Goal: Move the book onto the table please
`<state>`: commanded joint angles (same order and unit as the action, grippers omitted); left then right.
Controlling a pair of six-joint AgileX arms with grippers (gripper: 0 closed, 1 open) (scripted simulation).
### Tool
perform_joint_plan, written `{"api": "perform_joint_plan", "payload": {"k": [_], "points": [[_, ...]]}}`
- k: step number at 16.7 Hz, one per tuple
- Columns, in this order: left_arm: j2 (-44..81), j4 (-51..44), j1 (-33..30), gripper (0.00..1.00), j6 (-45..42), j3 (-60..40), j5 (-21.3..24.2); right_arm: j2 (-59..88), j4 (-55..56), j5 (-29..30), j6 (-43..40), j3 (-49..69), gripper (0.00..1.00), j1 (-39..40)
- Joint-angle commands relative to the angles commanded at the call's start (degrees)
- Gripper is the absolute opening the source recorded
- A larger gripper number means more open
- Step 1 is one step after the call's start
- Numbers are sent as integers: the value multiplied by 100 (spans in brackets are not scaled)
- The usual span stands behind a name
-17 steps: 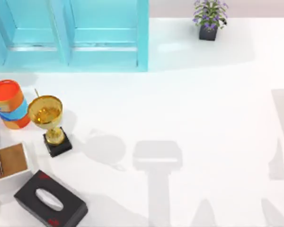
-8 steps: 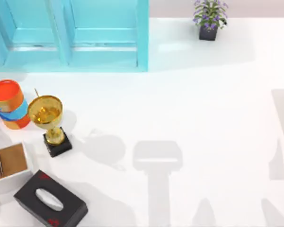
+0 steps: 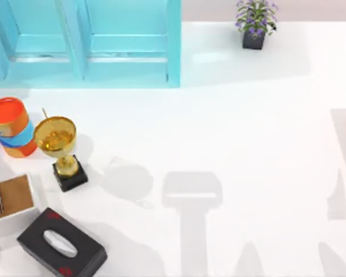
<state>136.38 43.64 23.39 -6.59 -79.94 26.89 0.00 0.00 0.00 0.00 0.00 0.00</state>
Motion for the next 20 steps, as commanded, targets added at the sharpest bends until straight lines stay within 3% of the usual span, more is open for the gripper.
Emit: {"api": "perform_joint_plan", "payload": {"k": [4,5,15,20], "points": [[0,0,0,2,0,0,0,0,0,0,0,0,100,0],[0,0,0,0,0,0,0,0,0,0,0,0,100,0],[-96,-70,-11,0,-9,58,28,0,0,0,0,0,100,0],[-1337,-1002,282,0,-139,727,432,0,0,0,0,0,100,0]]}}
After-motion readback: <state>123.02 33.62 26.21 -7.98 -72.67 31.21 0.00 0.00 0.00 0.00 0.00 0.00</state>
